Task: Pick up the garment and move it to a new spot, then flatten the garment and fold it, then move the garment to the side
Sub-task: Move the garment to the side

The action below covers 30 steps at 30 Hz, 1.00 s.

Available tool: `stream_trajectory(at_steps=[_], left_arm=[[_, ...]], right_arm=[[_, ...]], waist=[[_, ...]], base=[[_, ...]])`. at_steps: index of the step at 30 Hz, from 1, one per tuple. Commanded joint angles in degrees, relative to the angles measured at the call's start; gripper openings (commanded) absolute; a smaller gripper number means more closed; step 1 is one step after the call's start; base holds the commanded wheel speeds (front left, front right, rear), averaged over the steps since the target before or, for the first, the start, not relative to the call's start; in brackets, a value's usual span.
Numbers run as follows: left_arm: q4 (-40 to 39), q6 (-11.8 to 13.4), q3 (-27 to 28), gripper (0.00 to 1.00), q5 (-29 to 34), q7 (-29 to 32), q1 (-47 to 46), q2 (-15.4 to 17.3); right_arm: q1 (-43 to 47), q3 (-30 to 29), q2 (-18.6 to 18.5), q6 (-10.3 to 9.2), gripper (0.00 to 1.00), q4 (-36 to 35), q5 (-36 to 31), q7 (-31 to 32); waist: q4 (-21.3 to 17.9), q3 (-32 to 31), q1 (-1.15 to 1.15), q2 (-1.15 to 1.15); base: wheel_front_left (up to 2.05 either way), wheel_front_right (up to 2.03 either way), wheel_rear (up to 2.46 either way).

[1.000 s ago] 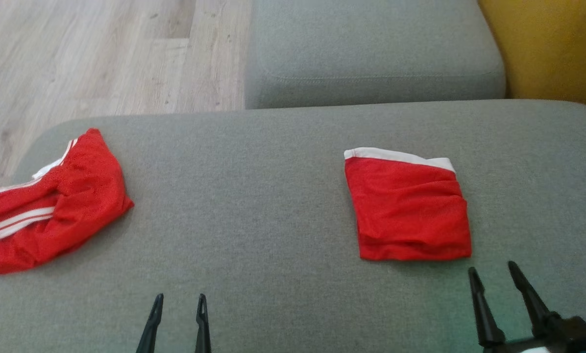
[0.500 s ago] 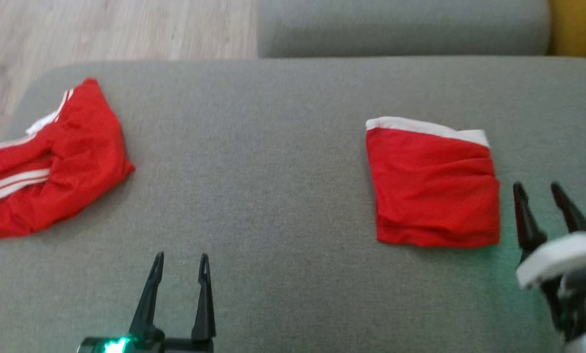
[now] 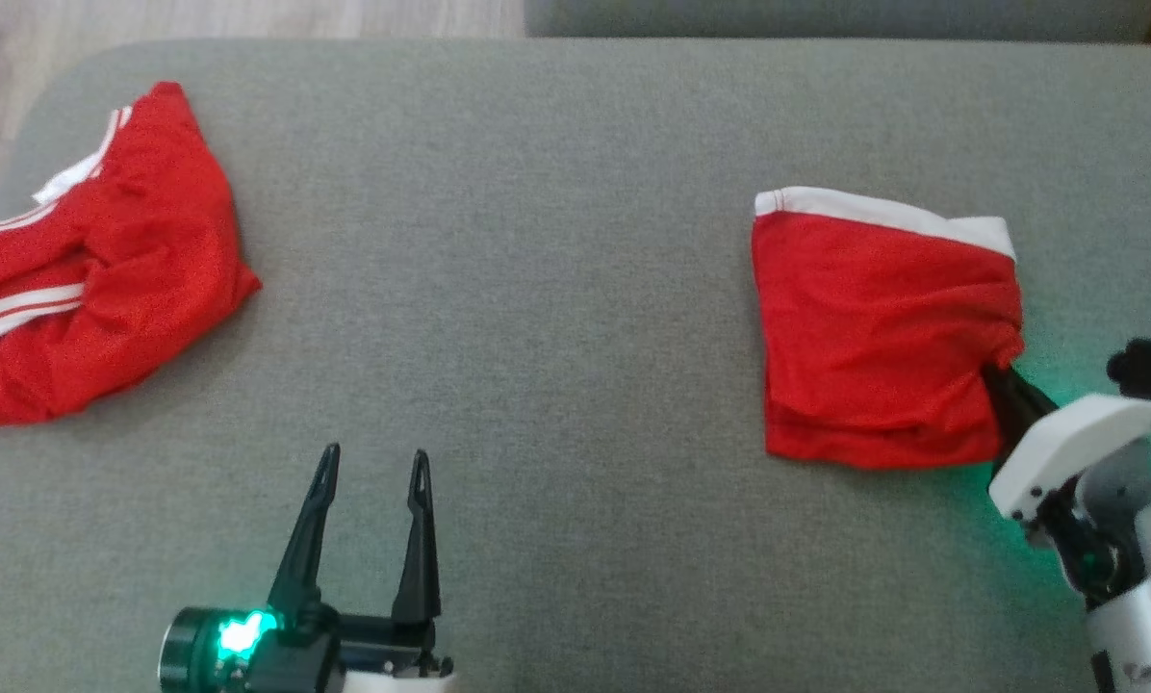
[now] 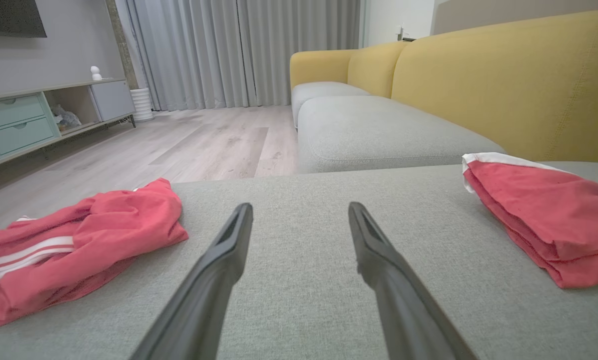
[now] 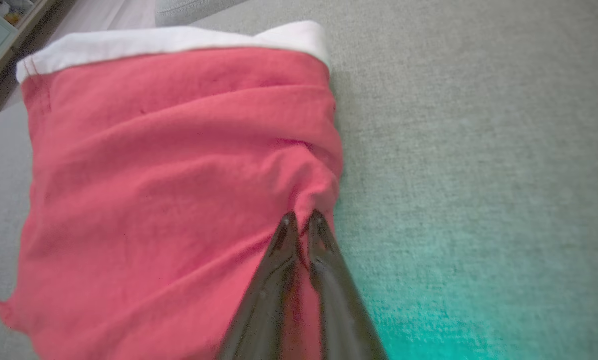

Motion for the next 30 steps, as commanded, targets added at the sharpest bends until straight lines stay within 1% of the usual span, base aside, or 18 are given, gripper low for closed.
stream_trajectory(at_steps=[1,6,10,13,15,19,23,25,27,28,29,30], left_arm=[[-2.1,0.1,1.5,1.00,0.6,-0.3,-2.3,-0.6],[-3.0,-0.3,2.1,1.00,1.1,-0.3,-4.0,-0.3],[-4.4,-0.8,2.4,1.00,1.6,-0.3,-6.4,0.2],[-5.6,-1.5,2.4,1.00,2.0,-0.3,-8.9,0.8],[-6.2,-2.0,2.4,1.00,2.4,-0.3,-10.6,1.3],[-7.3,-2.6,2.5,1.00,2.8,-0.3,-14.1,2.2],[-8.0,-3.0,2.4,1.00,3.1,-0.3,-16.8,2.8],[-8.0,-3.2,2.2,1.00,3.1,-0.3,-18.0,3.0],[-7.9,-3.3,2.0,1.00,3.1,-0.3,-18.8,3.1],[-7.8,-3.3,1.9,1.00,3.0,-0.3,-19.2,3.1],[-7.6,-3.2,1.8,1.00,2.9,-0.3,-19.5,3.0],[-7.4,-3.2,1.6,1.00,2.7,-0.3,-19.7,2.9]], right_arm=[[-2.4,1.5,-1.5,0.40,0.00,-2.0,0.8,-0.9],[-4.5,2.0,-4.8,0.40,0.00,-4.1,2.0,-2.9],[-6.2,-0.5,-8.9,0.40,0.00,-6.7,1.8,-2.6],[-7.5,-3.7,-12.7,0.40,0.00,-8.2,0.9,-1.7],[-8.8,-6.7,-14.4,0.40,0.00,-9.0,0.2,-1.1],[-10.3,-13.3,-16.3,0.40,0.00,-10.7,-1.3,0.4],[-10.8,-19.9,-17.7,0.40,0.00,-13.2,-4.0,1.0],[-10.6,-21.4,-17.2,0.40,0.00,-14.8,-2.8,2.5],[-10.0,-23.1,-17.8,0.40,0.00,-16.9,-5.8,2.9],[-9.8,-24.2,-17.5,0.40,0.08,-17.7,-7.5,2.8],[-9.8,-25.3,-16.9,0.40,0.99,-18.4,-9.1,2.7],[-9.9,-26.1,-16.2,0.40,1.00,-19.0,-10.5,2.3]], waist=[[-0.9,1.5,-0.01,0.00],[-4.4,5.3,-0.01,0.00],[-7.6,9.6,-0.01,0.00],[-9.9,13.5,-0.01,0.00],[-11.3,16.2,-0.01,0.00],[-13.3,20.5,-0.01,0.00],[-14.2,23.7,-0.01,0.00],[-14.1,24.8,-0.01,0.00],[-13.9,25.5,-0.01,0.00],[-13.7,25.6,-0.01,0.00],[-13.5,25.6,-0.01,0.00],[-13.1,25.4,-0.01,0.00]], base=[[0.00,0.00,0.00],[0.00,0.00,0.00],[0.00,0.00,0.00],[0.00,0.00,0.00],[0.00,0.00,0.00],[0.00,0.00,0.00],[0.00,0.00,0.00],[0.00,0.00,0.00],[0.00,0.00,0.00],[0.00,0.00,0.00],[0.00,0.00,0.00],[0.00,0.00,0.00]])
